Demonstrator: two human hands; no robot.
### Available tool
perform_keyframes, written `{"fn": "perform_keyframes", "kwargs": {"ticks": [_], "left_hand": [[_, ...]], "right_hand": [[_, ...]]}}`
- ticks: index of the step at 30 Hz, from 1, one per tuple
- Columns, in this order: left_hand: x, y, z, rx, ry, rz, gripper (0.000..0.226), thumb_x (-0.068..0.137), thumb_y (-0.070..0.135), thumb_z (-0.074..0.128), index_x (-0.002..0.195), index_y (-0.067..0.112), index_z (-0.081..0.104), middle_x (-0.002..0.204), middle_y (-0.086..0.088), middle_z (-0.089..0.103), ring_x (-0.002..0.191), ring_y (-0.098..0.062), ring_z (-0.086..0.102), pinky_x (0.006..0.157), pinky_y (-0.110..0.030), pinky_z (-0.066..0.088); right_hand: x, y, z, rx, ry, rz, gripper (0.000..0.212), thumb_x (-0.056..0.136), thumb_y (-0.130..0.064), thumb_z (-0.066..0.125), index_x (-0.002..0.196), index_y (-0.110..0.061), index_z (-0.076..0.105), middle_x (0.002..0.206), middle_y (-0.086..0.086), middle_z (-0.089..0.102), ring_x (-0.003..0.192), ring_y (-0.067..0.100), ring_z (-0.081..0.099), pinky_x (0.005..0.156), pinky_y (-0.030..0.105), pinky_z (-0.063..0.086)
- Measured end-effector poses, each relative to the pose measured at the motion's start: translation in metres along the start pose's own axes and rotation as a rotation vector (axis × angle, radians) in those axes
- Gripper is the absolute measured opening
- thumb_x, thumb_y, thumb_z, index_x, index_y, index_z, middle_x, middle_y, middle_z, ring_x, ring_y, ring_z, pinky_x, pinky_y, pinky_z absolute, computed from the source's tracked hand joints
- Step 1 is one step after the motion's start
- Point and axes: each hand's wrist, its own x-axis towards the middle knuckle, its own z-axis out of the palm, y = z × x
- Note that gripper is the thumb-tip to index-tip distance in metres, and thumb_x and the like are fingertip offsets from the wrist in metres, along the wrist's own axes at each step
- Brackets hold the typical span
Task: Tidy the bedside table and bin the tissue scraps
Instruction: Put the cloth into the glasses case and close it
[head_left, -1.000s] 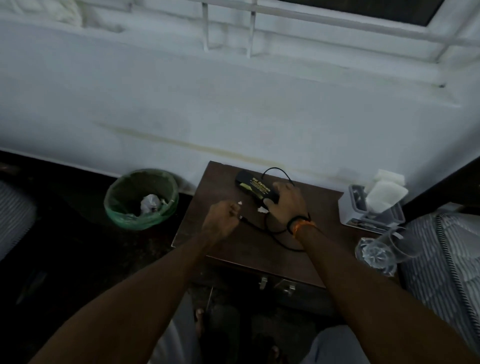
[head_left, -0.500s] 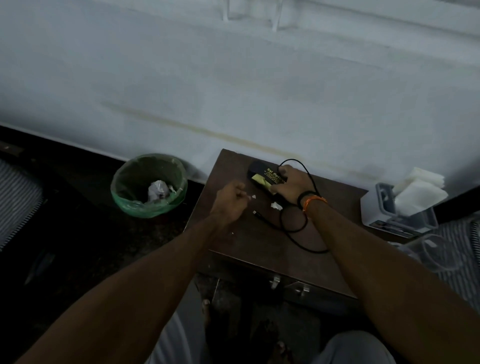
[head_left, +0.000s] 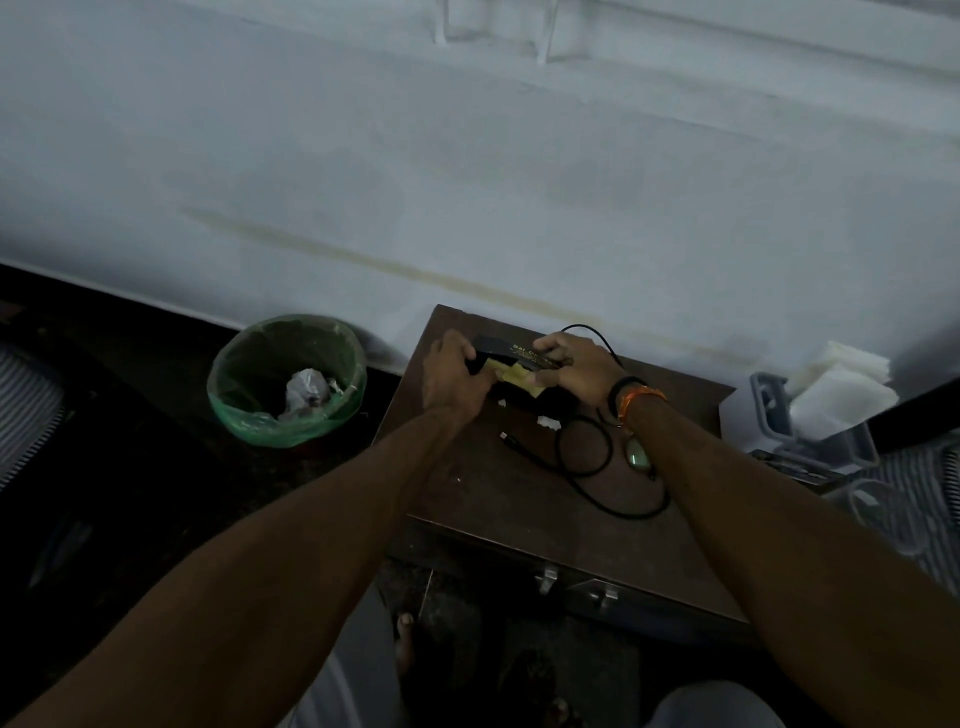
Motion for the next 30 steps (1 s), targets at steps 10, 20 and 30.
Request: {"fn": "perform_keyframes", "kwargs": {"ticks": [10, 20, 30], "left_hand": [[0.009, -0.008, -0.002, -0.049, -0.108, -0.069, 0.056, 0.066, 0.02, 0.088, 0.096, 0.013, 0.041, 0.094, -0.002, 0.052, 0.087, -0.017, 0.049, 0.055, -0.022, 0.033], [0.013, -0.025, 0.005, -0.003, -0.133, 0.082, 0.026, 0.069, 0.025, 0.085, 0.091, 0.022, 0.07, 0.106, 0.0, 0.068, 0.105, -0.019, 0.059, 0.099, -0.049, 0.045], [0.013, -0.019, -0.003, 0.215, -0.217, 0.134, 0.05, 0.075, 0.038, 0.08, 0.118, 0.015, 0.069, 0.121, -0.01, 0.058, 0.11, -0.024, 0.054, 0.093, -0.032, 0.043]], "right_hand": [[0.024, 0.004, -0.005, 0.069, 0.015, -0.011, 0.034, 0.085, -0.039, 0.073, 0.114, -0.022, 0.065, 0.123, 0.002, 0.067, 0.113, 0.022, 0.062, 0.104, 0.044, 0.046], [0.035, -0.008, -0.002, -0.147, 0.56, 0.091, 0.04, 0.073, -0.051, 0.078, 0.077, -0.014, 0.064, 0.082, 0.002, 0.066, 0.077, 0.02, 0.061, 0.068, 0.037, 0.053], [0.014, -0.028, 0.026, -0.453, 0.498, -0.097, 0.013, 0.084, -0.024, 0.064, 0.084, -0.011, 0.064, 0.093, 0.009, 0.06, 0.085, 0.029, 0.06, 0.069, 0.037, 0.049]]}}
